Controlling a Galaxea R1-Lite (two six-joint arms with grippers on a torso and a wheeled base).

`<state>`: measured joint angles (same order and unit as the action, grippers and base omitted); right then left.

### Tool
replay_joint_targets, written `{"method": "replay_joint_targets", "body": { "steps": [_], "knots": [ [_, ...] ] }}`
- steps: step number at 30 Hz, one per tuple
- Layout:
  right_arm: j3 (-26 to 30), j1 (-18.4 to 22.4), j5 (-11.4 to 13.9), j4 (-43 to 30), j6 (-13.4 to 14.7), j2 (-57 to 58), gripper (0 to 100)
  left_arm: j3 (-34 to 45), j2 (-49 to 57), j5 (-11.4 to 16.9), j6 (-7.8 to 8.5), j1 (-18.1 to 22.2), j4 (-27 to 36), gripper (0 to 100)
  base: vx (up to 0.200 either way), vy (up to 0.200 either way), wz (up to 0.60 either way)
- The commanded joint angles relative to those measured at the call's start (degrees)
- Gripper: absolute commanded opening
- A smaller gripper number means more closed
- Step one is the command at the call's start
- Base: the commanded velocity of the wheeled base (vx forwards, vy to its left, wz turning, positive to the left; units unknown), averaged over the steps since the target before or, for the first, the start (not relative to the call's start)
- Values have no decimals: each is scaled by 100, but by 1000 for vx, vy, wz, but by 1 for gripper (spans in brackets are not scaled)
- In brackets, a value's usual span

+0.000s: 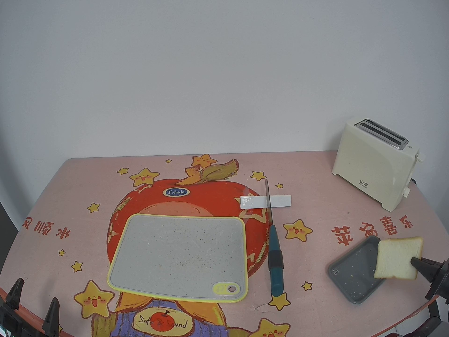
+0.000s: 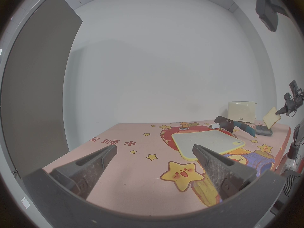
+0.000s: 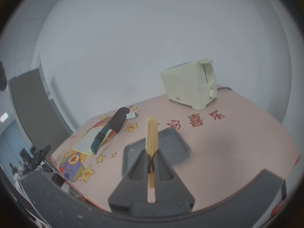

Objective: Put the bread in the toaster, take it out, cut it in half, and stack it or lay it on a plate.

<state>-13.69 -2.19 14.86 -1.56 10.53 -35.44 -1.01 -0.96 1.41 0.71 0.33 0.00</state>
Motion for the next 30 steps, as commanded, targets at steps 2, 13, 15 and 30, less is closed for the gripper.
{"method": "replay_joint_targets", "body": {
  "steps": [2,13,15,30],
  "knots": [
    [42,158,43,-2,-614,116,0,101,70,-1,0,2,0,100,0,0,0],
    [7,123,52,-20,-1273,345,0,101,70,-1,0,2,0,100,0,0,0],
    [-37,105,52,-2,-1563,336,0,101,70,-1,0,2,0,100,0,0,0],
    [-784,140,52,7,-1572,-271,0,101,70,-1,0,2,0,100,0,0,0]
  ]
}}
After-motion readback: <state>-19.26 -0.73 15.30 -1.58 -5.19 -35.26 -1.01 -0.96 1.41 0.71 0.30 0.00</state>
